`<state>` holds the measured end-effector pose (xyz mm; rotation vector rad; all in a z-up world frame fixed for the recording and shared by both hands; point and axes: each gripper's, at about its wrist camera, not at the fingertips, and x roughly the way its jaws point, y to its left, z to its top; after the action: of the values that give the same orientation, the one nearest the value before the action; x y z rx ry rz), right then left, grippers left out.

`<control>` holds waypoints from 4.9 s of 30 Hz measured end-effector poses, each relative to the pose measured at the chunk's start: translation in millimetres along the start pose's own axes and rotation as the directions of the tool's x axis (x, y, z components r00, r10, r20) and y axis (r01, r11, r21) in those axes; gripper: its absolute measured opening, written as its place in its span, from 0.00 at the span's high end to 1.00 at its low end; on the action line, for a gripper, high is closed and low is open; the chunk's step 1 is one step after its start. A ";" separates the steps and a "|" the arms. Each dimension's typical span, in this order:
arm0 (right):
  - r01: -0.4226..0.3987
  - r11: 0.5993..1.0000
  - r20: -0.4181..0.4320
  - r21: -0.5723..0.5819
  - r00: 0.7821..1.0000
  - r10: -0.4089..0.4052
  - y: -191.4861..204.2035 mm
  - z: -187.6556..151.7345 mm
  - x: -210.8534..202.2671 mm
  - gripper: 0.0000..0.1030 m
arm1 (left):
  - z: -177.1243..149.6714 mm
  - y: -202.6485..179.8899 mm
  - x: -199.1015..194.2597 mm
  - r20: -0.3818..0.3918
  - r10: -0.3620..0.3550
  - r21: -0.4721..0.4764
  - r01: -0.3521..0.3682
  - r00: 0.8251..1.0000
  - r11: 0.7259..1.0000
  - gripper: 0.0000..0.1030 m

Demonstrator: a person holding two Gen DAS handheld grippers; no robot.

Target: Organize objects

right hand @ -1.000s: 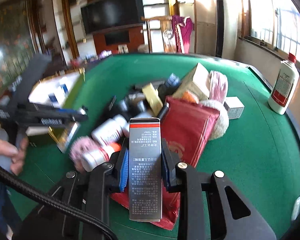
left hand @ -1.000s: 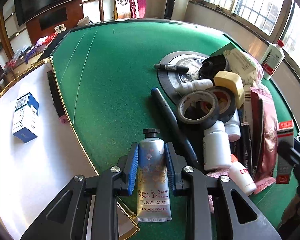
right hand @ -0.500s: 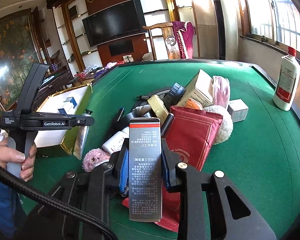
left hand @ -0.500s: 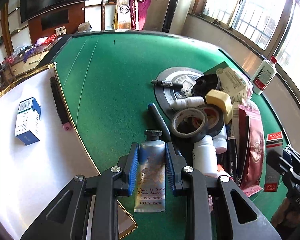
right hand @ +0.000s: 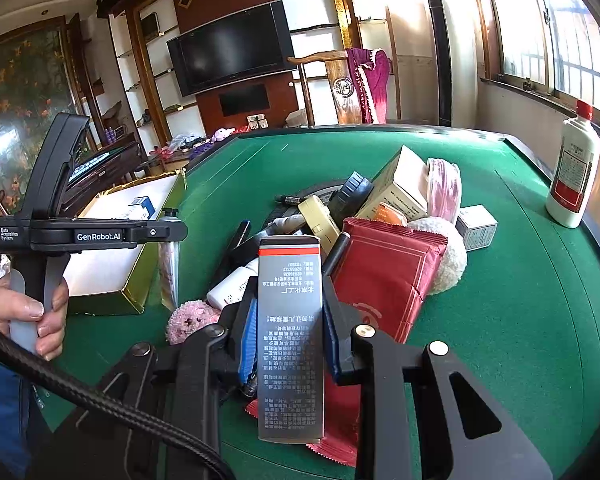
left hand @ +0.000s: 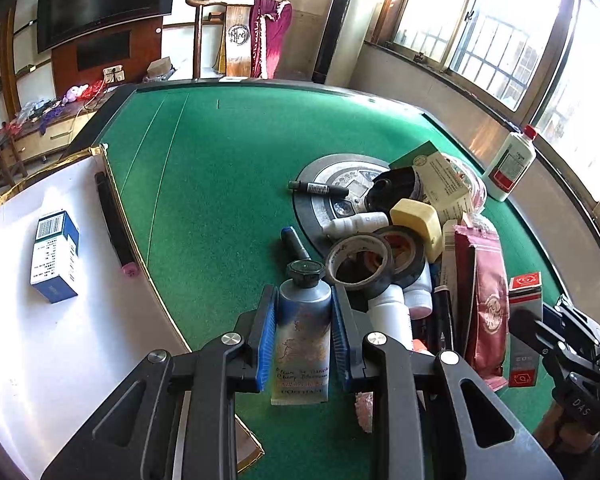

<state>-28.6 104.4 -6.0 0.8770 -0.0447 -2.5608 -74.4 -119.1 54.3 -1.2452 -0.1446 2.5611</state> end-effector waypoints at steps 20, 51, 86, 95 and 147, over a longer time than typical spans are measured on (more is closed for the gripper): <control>0.012 1.000 0.019 -0.018 1.000 -0.012 5.2 -0.1 0.8 0.76 | 6.8 4.7 -20.2 0.080 -0.031 -0.018 0.033 0.996 0.999 0.79; -0.043 0.999 0.023 0.019 0.999 0.042 1.5 2.1 5.5 0.76 | 25.1 0.6 62.6 -0.127 0.132 0.000 -0.133 0.983 0.991 0.75; -0.053 0.998 0.005 0.020 0.999 0.053 10.6 -3.1 4.8 0.76 | 17.1 -27.4 94.4 -0.167 0.334 0.172 -0.306 0.928 0.936 0.77; -0.055 0.998 0.012 0.018 0.998 0.055 11.6 -3.0 4.9 0.76 | 21.8 0.4 66.9 -0.117 0.163 0.023 -0.161 0.980 0.987 0.78; -0.171 0.982 -0.331 -0.085 0.934 0.135 208.1 115.3 241.8 0.76 | 12.6 223.1 -33.2 0.019 0.285 -0.456 -0.246 0.958 0.856 0.78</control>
<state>-187.0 -195.2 -18.8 1.1891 0.1237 -2.2228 -112.5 -341.2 39.4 -1.3893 -0.6646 2.9325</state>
